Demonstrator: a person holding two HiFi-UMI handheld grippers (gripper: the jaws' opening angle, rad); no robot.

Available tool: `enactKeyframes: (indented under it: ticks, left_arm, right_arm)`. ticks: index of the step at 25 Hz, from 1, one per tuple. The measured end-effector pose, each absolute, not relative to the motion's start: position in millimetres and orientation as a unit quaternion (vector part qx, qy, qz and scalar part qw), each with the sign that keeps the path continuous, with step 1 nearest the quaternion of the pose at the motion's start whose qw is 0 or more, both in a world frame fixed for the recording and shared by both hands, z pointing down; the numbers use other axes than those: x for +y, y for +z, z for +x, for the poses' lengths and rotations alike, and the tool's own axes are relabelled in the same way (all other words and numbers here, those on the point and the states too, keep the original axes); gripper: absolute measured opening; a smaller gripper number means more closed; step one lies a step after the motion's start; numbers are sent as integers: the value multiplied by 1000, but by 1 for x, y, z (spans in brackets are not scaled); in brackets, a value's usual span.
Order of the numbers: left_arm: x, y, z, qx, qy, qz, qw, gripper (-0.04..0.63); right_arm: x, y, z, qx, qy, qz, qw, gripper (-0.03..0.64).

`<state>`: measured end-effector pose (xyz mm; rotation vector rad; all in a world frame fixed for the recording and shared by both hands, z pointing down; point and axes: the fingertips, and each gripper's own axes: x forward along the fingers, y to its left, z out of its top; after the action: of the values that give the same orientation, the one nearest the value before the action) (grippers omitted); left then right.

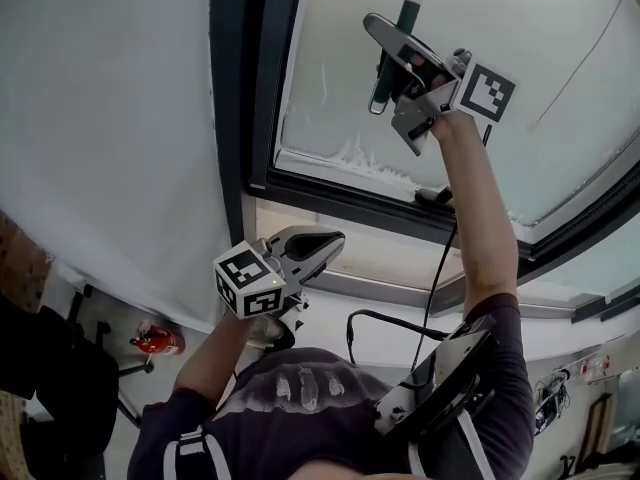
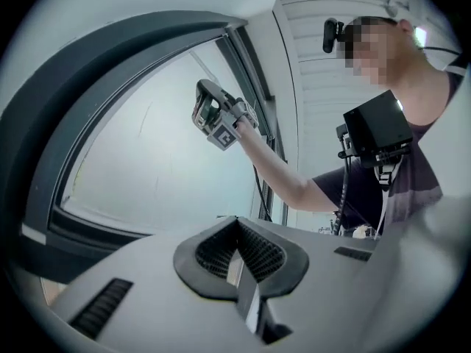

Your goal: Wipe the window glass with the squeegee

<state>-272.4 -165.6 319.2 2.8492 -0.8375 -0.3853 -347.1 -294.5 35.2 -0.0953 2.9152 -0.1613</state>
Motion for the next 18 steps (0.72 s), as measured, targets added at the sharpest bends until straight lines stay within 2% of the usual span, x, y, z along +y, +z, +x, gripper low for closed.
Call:
enactKeyframes:
  ticks: [6,18]
  left_arm:
    - [-170,305,-275,-273,-151,949,45,6]
    - [-167,324,-272,-261,-151,950,84,5]
  right_arm:
    - [-300,39,-346,990,-70,-33,118,26]
    - [-298,41,-350,987,-106,7,123,26]
